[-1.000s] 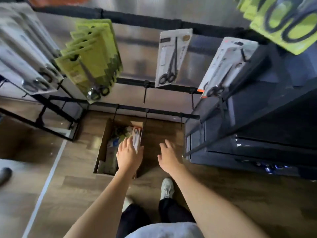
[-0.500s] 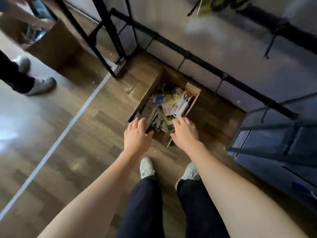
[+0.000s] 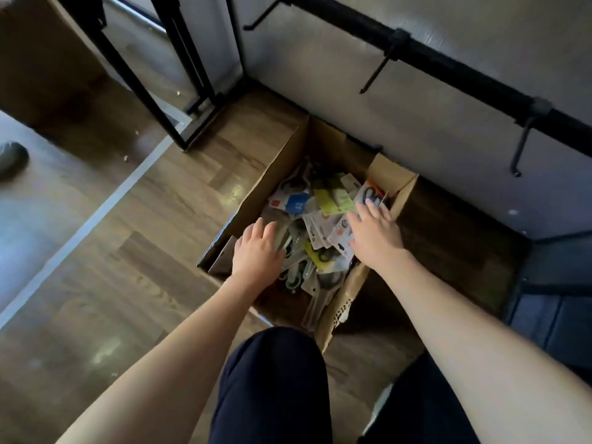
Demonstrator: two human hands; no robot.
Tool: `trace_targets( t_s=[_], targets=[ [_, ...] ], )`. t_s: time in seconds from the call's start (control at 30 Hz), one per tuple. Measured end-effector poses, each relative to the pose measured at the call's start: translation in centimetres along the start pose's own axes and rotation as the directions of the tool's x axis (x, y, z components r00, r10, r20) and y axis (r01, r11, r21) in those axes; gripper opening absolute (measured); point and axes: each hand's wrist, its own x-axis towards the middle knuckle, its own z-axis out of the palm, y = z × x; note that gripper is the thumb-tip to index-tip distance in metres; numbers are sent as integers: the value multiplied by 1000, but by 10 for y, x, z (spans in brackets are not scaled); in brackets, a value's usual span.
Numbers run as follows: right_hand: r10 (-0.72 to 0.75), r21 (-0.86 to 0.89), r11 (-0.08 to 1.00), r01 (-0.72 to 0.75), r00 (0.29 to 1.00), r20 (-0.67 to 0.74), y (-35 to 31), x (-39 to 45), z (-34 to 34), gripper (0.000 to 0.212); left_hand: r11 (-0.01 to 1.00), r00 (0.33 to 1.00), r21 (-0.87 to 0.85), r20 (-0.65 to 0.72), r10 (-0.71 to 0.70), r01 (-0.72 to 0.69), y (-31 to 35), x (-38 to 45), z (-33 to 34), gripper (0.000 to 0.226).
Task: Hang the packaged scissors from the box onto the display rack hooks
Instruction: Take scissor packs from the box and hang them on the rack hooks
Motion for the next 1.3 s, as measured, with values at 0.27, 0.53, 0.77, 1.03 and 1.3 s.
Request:
trace_targets(
  t_s=[0.27,0.53,0.77,1.03,1.3],
  targets=[
    [-31,-65,998,23,991,-128,13,82,67,60,951,973,252,-96,209,-179,-2,90,63,50],
    [-62,-81,995,49,984,-164,10,105,88,67,911,963,329,-14,269,-250,-12,114,82,45],
    [-43,-62,997,34,988,-147,3,107,84,41,894,964,370,14,266,-252,-14,114,78,48],
    [-8,-3,1000,8,983,-183,10,90,77,32,918,973,334,-12,231,-214,-6,122,71,46],
    [-23,-20,1000,19,974,-225,7,83,73,28,940,964,300,-157,216,-162,5,136,58,29]
  ],
)
